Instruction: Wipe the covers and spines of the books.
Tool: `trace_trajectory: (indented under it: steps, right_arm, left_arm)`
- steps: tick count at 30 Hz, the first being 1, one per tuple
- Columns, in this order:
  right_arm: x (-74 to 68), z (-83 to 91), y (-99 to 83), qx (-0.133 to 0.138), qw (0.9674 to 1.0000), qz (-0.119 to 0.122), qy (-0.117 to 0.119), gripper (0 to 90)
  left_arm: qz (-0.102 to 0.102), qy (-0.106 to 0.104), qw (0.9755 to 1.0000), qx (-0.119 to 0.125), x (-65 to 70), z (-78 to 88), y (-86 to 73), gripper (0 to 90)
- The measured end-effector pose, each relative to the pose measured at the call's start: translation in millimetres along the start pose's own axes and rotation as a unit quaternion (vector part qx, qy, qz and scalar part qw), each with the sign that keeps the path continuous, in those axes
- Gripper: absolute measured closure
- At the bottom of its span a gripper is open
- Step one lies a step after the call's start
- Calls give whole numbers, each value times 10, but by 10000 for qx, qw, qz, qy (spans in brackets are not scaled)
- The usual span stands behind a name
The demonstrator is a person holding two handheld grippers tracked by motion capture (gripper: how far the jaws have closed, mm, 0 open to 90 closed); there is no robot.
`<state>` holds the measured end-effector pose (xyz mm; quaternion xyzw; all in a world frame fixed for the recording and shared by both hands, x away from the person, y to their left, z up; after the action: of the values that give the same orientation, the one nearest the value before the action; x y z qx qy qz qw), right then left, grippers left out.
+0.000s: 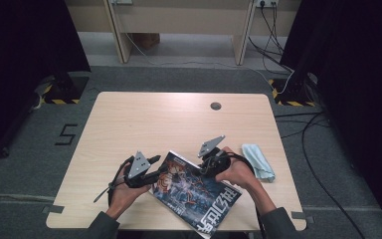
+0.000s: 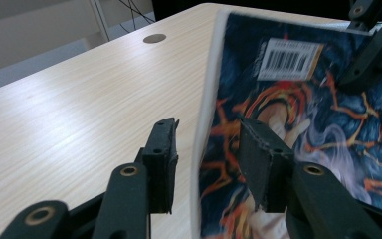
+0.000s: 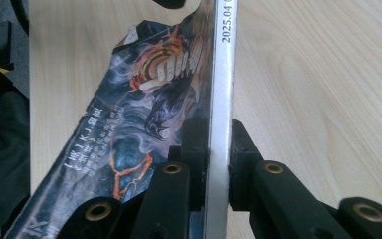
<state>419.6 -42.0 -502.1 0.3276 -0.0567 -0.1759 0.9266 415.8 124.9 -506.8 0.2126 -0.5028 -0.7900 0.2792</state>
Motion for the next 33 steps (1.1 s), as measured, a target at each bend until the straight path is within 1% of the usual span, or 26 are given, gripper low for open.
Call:
trace_trajectory:
  steps: [2, 3, 5, 6, 7, 8, 9, 10, 11, 12, 15, 16, 18, 19, 20, 21, 22, 23, 24, 25, 26, 27, 30, 31, 32, 33]
  right_arm:
    - [-3, 18, 5, -7, 10000, -4, 4, 824]
    - [-12, 58, 18, -24, 10000, -21, -13, 824]
    - [-6, 98, 37, -10, 10000, -15, -59, 823]
    - [-6, 116, 43, -13, 10000, -42, -74, 824]
    - [-6, 116, 43, -13, 10000, -42, -74, 824]
    - [-1, 141, 41, -74, 9999, -37, -135, 824]
    - [-1, 141, 41, -74, 9999, -37, -135, 824]
    - [2, 151, 44, -81, 9998, -26, -154, 824]
    - [11, 186, 49, -101, 9997, -14, -202, 825]
    - [13, 206, 62, -85, 9997, -29, -219, 825]
    - [13, 263, 98, -73, 9997, 15, -212, 825]
    - [19, 340, 152, -86, 9995, 51, -300, 826]
    - [25, 436, 222, -115, 9990, 113, -419, 826]
    - [25, 436, 222, -115, 9990, 113, -419, 826]
    - [55, 537, 301, -123, 9982, 178, -568, 827]
    - [79, 589, 340, -117, 9975, 203, -668, 827]
    - [105, 641, 377, -115, 9969, 221, -748, 827]
    - [105, 641, 377, -115, 9969, 221, -748, 827]
    - [126, 688, 411, -121, 9964, 243, -808, 827]
    - [160, 738, 448, -134, 9953, 254, -924, 827]
    - [229, 799, 487, -207, 9937, 284, -1067, 827]
    - [264, 813, 503, -209, 9928, 293, -1144, 827]
    - [391, 855, 539, -274, 9900, 188, -1369, 826]
    - [391, 855, 539, -274, 9900, 188, -1369, 826]
    - [478, 868, 549, -299, 9890, 123, -1441, 827]
    - [478, 868, 549, -299, 9890, 123, -1441, 827]
  left_arm:
    - [41, 17, 10000, -7, -5, 39, -10, 568]
    - [156, 43, 9998, -69, -8, 110, -42, 558]
    - [212, 32, 9997, -106, -3, 141, -66, 518]
    - [275, 28, 9995, -164, -2, 166, -98, 491]
    - [366, -1, 9990, -241, 1, 183, -136, 491]
    - [494, -48, 9982, -339, -16, 201, -199, 450]
    - [494, -48, 9982, -339, -16, 201, -199, 441]
    - [563, -23, 9977, -389, -31, 203, -227, 441]
    - [689, -84, 9963, -507, -34, 198, -274, 416]
    - [717, -102, 9958, -558, -29, 190, -296, 408]
    - [799, -137, 9951, -562, -20, 182, -320, 391]
    - [837, -154, 9943, -646, -19, 178, -353, 371]
    - [914, -93, 9932, -720, -42, 178, -395, 339]
    - [914, -93, 9932, -720, -42, 178, -395, 322]
    - [1048, -18, 9911, -823, -87, 189, -447, 306]
    - [1048, -18, 9911, -823, -87, 189, -447, 293]
    - [1212, 32, 9892, -824, -140, 210, -475, 284]
    - [1212, 32, 9892, -824, -140, 210, -475, 277]
    - [1282, 80, 9880, -861, -176, 225, -498, 277]
    - [1308, 115, 9873, -896, -196, 232, -515, 271]
    - [1340, 157, 9856, -1024, -230, 247, -564, 266]
    - [1321, 163, 9850, -1102, -242, 254, -592, 266]
    - [1295, 210, 9835, -1243, -258, 259, -650, 268]
    - [1295, 210, 9835, -1243, -258, 259, -650, 267]
    - [1261, 282, 9831, -1301, -277, 255, -676, 267]
    - [1261, 282, 9831, -1301, -277, 255, -676, 267]
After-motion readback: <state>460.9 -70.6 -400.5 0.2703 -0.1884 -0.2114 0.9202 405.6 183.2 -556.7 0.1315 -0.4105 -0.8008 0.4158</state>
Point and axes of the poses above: each handheld gripper's, and its own axes: z roughly backward along the jaws, y roughly out of its top, x roughly to its right, the point moved 9 cm from there along -z, roughly forward along the jaws, and after that the axes turned 6 degrees about -y, right-handed, at the moved point
